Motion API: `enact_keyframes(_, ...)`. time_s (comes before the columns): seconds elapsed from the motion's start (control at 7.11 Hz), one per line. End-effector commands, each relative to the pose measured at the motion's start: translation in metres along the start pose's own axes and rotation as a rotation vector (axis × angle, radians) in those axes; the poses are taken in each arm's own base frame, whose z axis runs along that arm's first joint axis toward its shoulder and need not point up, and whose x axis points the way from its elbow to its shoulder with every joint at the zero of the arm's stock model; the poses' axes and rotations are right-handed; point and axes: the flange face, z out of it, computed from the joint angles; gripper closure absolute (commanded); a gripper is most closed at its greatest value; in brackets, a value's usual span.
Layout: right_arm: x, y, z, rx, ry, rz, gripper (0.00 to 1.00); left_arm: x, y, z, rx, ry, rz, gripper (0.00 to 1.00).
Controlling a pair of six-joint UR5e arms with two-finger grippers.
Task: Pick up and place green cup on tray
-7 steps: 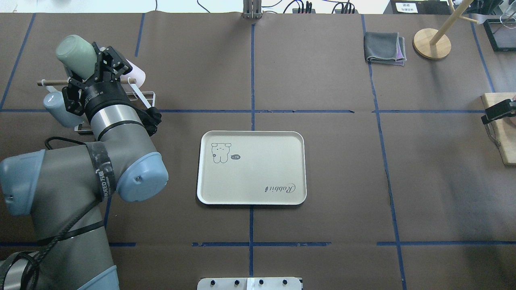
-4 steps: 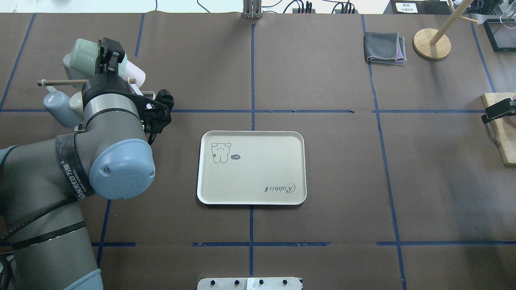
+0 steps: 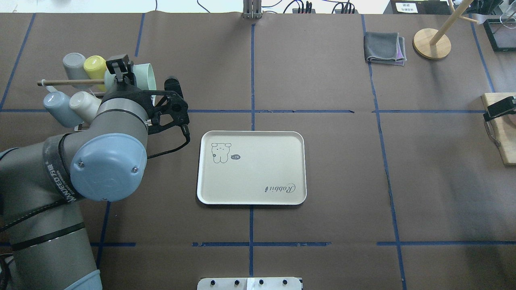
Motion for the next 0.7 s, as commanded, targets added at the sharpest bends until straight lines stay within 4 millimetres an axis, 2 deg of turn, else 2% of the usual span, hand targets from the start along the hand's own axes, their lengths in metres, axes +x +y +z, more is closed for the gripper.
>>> enact_keyframes(0.0,0.002,0.0,-0.002,0.003,0.0,0.005,0.0,0.005,-0.011,-0.006,0.09,0.08,-0.255,0.52)
enact_keyframes(0.28,0.005,0.0,-0.003,0.004,0.001,0.01,0.0,0.028,-0.037,0.007,0.257,0.201,-0.524,0.52)
enact_keyframes(0.56,0.006,0.0,-0.005,0.007,-0.001,0.011,0.0,0.051,-0.051,0.022,0.388,0.252,-0.67,0.54)
